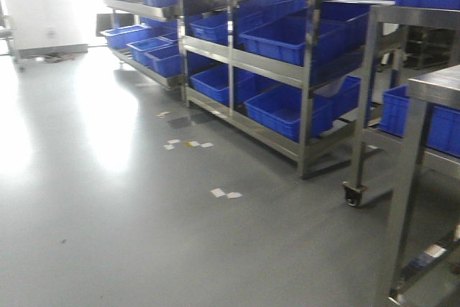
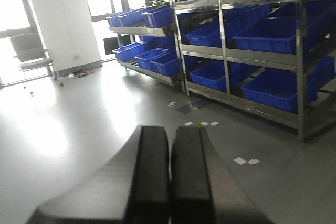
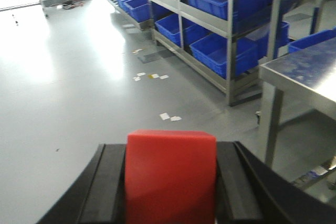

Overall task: Pick red cube and place on left shelf
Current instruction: 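Back the base away from the table and turn toward the room, then drive forward across the floor holding the red cube in the right gripper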

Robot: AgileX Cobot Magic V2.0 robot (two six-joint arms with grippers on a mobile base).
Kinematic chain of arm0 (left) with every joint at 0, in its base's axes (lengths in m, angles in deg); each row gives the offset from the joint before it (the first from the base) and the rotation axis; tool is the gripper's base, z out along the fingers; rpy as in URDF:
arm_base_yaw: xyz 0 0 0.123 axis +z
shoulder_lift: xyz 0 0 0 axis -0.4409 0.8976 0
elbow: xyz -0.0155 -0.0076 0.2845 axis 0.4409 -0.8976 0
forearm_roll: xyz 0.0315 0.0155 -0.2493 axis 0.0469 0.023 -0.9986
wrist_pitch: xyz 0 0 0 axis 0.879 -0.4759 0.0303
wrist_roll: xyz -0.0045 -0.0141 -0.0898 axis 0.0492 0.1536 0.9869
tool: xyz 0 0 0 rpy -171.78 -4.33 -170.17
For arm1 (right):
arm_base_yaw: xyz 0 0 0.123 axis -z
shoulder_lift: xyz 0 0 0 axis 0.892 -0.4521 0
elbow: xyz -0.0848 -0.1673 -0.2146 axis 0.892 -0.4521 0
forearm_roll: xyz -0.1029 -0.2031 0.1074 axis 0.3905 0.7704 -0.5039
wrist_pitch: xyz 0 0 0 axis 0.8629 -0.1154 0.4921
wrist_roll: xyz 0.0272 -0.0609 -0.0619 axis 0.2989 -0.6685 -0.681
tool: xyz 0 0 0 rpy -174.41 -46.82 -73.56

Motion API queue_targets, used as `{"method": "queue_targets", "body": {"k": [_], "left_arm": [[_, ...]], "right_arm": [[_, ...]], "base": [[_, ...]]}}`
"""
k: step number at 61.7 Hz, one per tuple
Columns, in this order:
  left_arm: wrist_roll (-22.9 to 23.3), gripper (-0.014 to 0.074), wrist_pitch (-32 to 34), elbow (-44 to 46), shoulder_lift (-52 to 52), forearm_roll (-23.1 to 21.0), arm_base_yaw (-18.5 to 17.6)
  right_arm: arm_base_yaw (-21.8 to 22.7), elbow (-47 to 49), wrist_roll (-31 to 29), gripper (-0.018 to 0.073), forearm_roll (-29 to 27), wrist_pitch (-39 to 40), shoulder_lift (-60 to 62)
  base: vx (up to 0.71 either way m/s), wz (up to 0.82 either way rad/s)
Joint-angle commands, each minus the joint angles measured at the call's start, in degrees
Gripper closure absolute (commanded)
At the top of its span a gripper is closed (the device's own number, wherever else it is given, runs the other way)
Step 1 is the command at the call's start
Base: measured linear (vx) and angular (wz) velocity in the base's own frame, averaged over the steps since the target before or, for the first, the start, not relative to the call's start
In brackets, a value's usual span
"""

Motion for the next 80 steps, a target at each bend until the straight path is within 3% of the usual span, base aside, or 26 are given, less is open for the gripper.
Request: {"method": "queue_targets", "body": {"k": [1, 80], "left_arm": [[0.0, 0.0491, 5.2, -1.3, 0.0, -0.3, -0.3], [0.0, 0.0491, 5.2, -1.3, 0.0, -0.3, -0.3]], "right_arm": [[0.4, 1.7, -0.5, 0.0502, 0.6, 4.9, 0.0], [0.4, 1.7, -0.5, 0.0502, 0.6, 4.9, 0.0]], "base": [[-0.13, 0.61], [-0.02, 0.21]]}}
